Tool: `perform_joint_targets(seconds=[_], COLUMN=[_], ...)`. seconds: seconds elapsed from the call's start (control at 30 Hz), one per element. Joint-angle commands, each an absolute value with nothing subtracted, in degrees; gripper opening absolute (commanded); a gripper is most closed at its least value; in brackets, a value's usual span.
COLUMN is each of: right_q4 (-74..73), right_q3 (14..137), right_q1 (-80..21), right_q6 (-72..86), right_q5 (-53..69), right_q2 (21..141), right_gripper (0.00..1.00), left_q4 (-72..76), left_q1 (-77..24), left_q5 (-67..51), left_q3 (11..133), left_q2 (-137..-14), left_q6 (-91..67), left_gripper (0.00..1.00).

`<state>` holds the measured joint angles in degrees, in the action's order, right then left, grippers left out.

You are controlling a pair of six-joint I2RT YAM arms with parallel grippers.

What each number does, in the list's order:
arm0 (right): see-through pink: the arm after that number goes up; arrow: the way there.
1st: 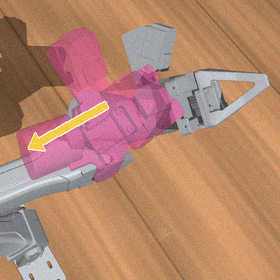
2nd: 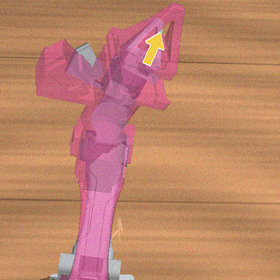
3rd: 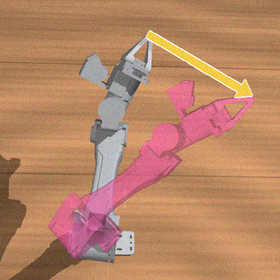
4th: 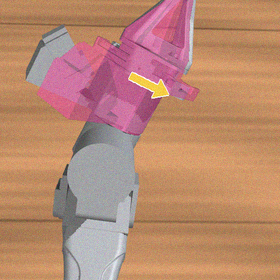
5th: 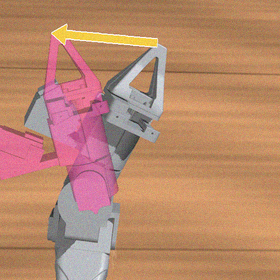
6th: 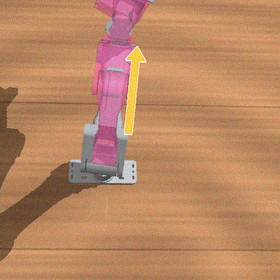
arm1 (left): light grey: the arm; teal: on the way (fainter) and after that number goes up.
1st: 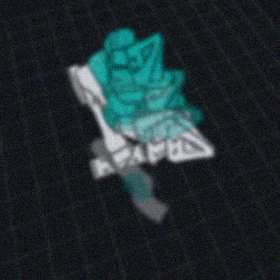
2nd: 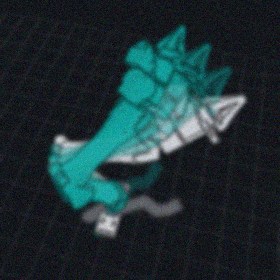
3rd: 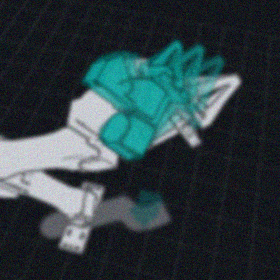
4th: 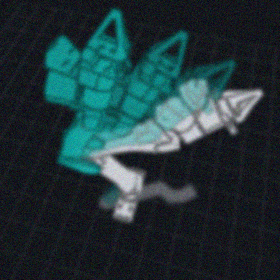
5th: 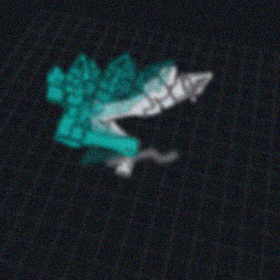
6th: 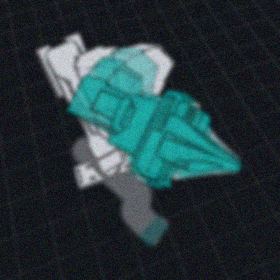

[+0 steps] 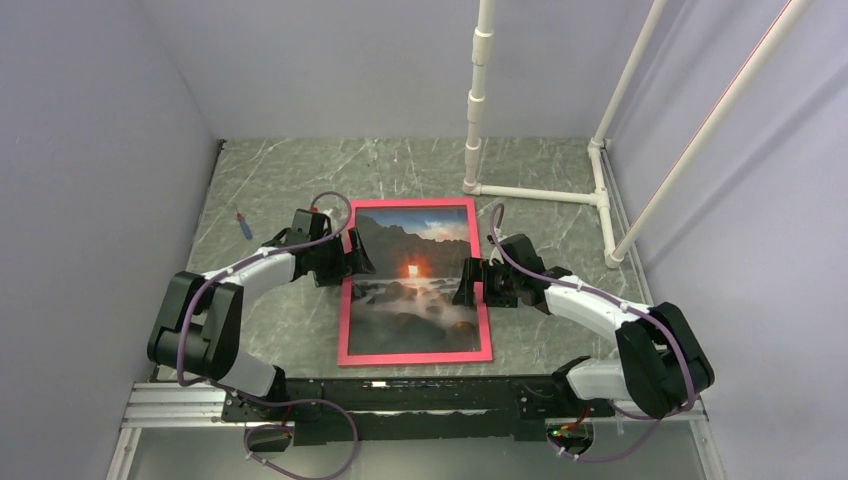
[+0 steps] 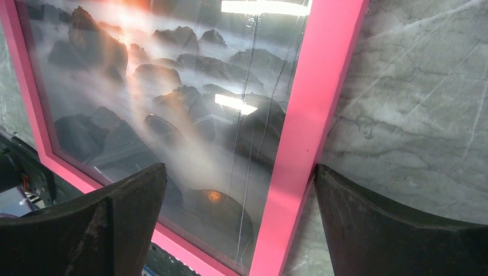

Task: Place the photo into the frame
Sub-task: Adjust the photo frame at the center of the board.

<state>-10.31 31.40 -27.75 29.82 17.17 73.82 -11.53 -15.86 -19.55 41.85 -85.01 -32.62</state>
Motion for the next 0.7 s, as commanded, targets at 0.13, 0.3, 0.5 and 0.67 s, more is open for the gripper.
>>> perform_joint_targets(seconds=[0.13, 0.3, 0.5, 0.67], right_q4=[-13.9, -17.21, -18.37, -18.06], right_q3=[31.96, 34.5, 36.75, 37.1], right_q1=[-29.93, -29.72, -29.24, -27.74], right_q6=[32.16, 31.35, 30.76, 30.75], right_q5=[21.23, 17.35, 16.52, 16.81], right_q2=[72.97, 69.05, 64.04, 58.49], right_gripper=[1.0, 1.0, 1.0, 1.0], left_q4=[-13.37, -15.51, -15.02, -13.67], left_q1=[-18.46, -17.84, -13.1, -9.25], left_q5=[-23.41, -18.62, -18.31, -18.16], left_q3=[41.87, 40.96, 38.83, 37.44], left_q2=[-83.41, -75.27, -60.7, -48.56], left_q6=[-34.89, -34.92, -36.54, -35.66], left_gripper=[0.99, 0.99, 0.99, 0.99])
